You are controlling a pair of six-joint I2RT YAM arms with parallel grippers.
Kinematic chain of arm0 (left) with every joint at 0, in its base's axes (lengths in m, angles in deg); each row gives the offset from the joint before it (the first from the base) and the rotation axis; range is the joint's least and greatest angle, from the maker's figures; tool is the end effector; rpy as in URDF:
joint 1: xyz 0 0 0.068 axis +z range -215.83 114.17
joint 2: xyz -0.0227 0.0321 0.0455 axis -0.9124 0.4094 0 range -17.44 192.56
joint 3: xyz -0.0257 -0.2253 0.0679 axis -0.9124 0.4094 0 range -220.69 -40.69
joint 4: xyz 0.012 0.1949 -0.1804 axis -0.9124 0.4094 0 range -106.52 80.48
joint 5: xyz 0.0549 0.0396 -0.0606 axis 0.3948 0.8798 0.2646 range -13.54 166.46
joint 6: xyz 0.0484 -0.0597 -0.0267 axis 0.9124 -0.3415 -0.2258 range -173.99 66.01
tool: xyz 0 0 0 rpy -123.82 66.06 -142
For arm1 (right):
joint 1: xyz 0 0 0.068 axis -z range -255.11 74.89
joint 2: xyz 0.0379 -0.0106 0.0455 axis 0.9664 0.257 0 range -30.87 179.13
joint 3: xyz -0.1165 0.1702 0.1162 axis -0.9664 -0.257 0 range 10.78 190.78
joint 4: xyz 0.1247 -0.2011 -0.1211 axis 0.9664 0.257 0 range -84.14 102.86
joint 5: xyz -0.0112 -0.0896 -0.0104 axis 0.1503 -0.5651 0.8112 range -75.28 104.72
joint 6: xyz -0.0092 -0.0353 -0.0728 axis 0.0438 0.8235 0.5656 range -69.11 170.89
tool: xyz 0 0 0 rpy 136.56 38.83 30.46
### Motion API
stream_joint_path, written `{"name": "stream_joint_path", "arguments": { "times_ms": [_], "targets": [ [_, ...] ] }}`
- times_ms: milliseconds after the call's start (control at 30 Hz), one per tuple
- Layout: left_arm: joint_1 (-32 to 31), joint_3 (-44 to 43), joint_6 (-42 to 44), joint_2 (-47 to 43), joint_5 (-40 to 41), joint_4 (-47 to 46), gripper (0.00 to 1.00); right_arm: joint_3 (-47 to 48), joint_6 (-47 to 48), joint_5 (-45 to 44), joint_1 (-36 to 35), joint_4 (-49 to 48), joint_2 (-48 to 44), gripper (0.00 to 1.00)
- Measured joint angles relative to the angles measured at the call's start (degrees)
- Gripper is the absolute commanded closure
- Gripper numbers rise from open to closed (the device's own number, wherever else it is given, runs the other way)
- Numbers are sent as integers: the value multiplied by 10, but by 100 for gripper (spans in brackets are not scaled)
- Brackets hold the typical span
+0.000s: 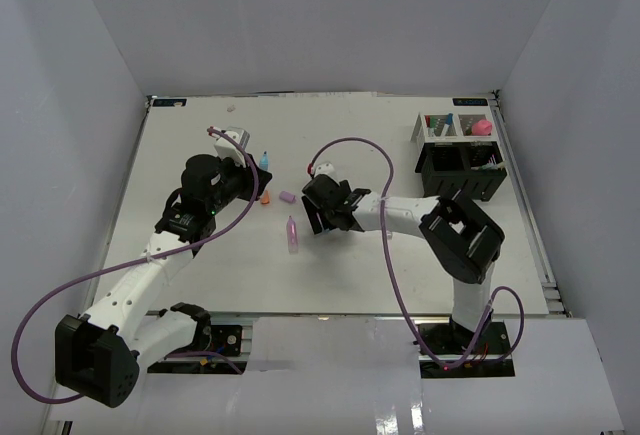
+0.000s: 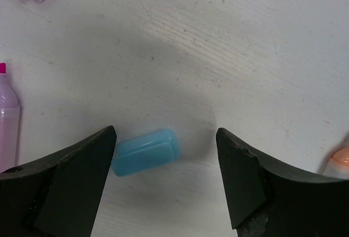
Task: Sort the stationery into containers
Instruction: Move the pen cap to the center of the board.
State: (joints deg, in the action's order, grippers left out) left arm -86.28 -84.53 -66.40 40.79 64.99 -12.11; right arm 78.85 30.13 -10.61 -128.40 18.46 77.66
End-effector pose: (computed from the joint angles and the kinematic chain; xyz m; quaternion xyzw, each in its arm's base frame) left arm 0.2697 -0.1154 0.2559 0.1147 0.8030 -0.2417 0.5325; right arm 0.2655 0.3056 0.1017 -0.1926 0.9078 0.0201 0.3720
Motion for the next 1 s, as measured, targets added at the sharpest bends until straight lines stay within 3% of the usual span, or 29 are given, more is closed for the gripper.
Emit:
{"name": "stream_joint_path", "arguments": {
  "times_ms": [700,1000],
  "targets": [
    [0,0,2,3,-6,0,89,-57,-4,16,-1,17,-73,21],
    [0,0,2,4,-6,0,89,28,-61,19,-1,67,-58,27]
  ]
}}
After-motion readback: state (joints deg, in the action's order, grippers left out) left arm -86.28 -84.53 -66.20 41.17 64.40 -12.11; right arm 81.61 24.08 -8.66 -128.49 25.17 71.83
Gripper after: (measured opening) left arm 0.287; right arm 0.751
